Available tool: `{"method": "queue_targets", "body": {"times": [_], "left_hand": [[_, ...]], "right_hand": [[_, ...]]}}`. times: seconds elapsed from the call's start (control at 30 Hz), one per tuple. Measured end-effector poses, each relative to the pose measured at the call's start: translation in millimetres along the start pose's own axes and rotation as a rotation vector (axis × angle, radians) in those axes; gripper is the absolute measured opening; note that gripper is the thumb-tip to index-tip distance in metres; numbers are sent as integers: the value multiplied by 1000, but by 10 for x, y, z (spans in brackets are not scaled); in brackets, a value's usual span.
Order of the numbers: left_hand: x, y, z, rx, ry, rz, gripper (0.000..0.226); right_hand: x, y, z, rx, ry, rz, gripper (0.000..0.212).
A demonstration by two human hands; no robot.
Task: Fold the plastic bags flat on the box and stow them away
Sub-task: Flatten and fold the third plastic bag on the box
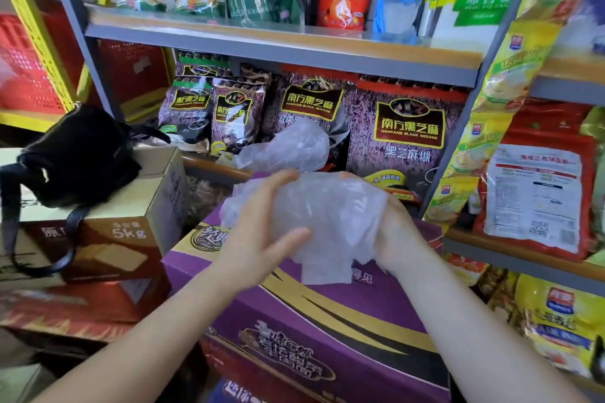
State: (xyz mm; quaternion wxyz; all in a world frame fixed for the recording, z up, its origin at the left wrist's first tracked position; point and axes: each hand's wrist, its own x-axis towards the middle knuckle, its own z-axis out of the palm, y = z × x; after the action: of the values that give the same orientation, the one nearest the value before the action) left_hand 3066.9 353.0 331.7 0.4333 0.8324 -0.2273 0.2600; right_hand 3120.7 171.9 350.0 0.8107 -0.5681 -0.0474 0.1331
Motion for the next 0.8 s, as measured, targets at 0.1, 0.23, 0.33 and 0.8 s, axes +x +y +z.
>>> {"method": "queue_targets", "body": {"times": [0.1, 0.23, 0.33, 0.8], "left_hand": [[40, 66, 110, 234, -6, 21, 57], [108, 72, 67, 238, 158, -105, 28], [151, 42, -54, 231, 175, -127, 12], [280, -551, -675, 709, -4, 229, 35]], "right_hand": [[3, 18, 52, 99, -221, -99, 58], [-50, 58, -12, -60, -342, -256, 66], [-116, 109, 22, -370, -363, -356, 64], [387, 220, 118, -1060, 271, -415, 19]]}}
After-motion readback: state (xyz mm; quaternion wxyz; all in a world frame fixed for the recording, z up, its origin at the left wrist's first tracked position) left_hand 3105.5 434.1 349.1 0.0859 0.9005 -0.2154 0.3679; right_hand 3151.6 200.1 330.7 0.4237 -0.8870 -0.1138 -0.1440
